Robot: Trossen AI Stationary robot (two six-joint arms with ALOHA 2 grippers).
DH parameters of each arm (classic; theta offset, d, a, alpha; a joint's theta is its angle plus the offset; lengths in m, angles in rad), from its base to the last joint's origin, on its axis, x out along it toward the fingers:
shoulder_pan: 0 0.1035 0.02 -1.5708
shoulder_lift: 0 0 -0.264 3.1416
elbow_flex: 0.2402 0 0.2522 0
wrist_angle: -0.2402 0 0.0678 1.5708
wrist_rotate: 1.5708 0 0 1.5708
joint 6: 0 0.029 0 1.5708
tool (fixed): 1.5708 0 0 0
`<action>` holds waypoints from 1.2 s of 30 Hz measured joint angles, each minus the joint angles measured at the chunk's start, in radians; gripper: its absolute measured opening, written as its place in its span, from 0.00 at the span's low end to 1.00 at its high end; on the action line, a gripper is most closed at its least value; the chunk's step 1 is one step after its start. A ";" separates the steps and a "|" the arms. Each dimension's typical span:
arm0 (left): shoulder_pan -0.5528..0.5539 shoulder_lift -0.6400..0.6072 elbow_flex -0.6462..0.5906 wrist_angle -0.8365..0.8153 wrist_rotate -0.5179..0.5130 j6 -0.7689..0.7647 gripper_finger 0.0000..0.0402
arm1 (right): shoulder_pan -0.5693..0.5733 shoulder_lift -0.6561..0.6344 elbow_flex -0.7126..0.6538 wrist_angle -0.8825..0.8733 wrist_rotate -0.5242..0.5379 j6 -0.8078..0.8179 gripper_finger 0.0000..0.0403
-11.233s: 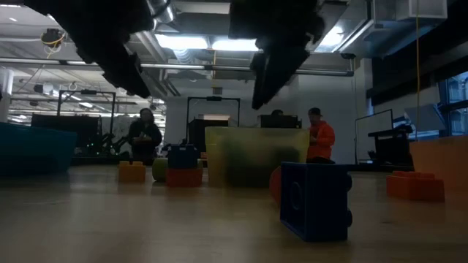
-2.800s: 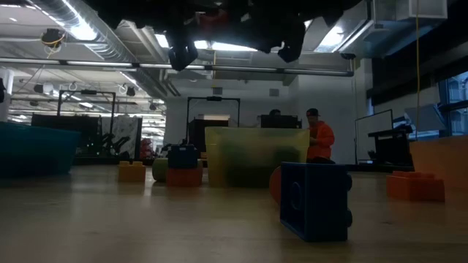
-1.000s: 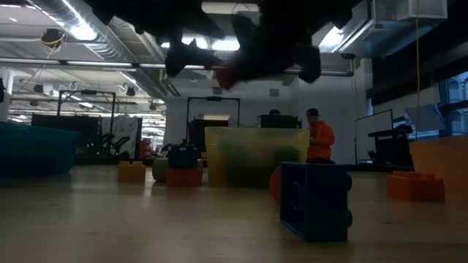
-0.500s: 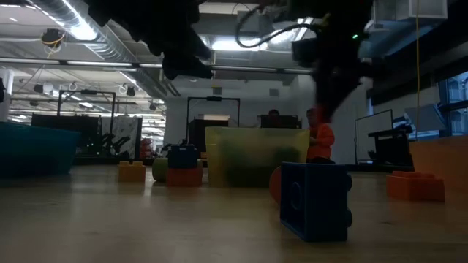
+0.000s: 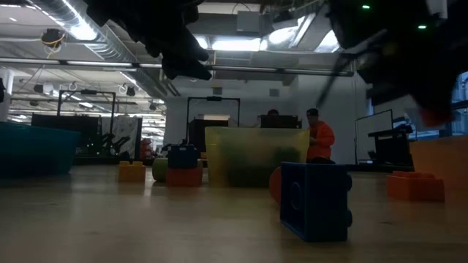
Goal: Sort blocks by size
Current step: Put the red 4 stud game piece into the orange bin, then put the yellow 4 stud game piece into the orange bin
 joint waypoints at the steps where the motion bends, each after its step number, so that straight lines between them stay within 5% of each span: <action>1: -0.002 0.000 0.000 -0.002 0.000 0.000 0.61 | 0.019 0.000 -0.020 -0.005 -0.013 0.014 0.26; 18: -0.011 0.000 0.000 -0.039 -0.019 -0.017 0.59 | 0.135 0.001 -0.168 -0.020 -0.027 0.150 0.37; 28: -0.163 0.001 0.000 -0.360 -0.021 -0.017 0.53 | 0.135 0.001 -0.168 -0.030 -0.027 0.149 0.44; 36: -0.248 0.028 -0.001 -0.389 -0.173 -0.100 0.51 | 0.134 -0.003 -0.124 -0.030 -0.017 0.173 0.44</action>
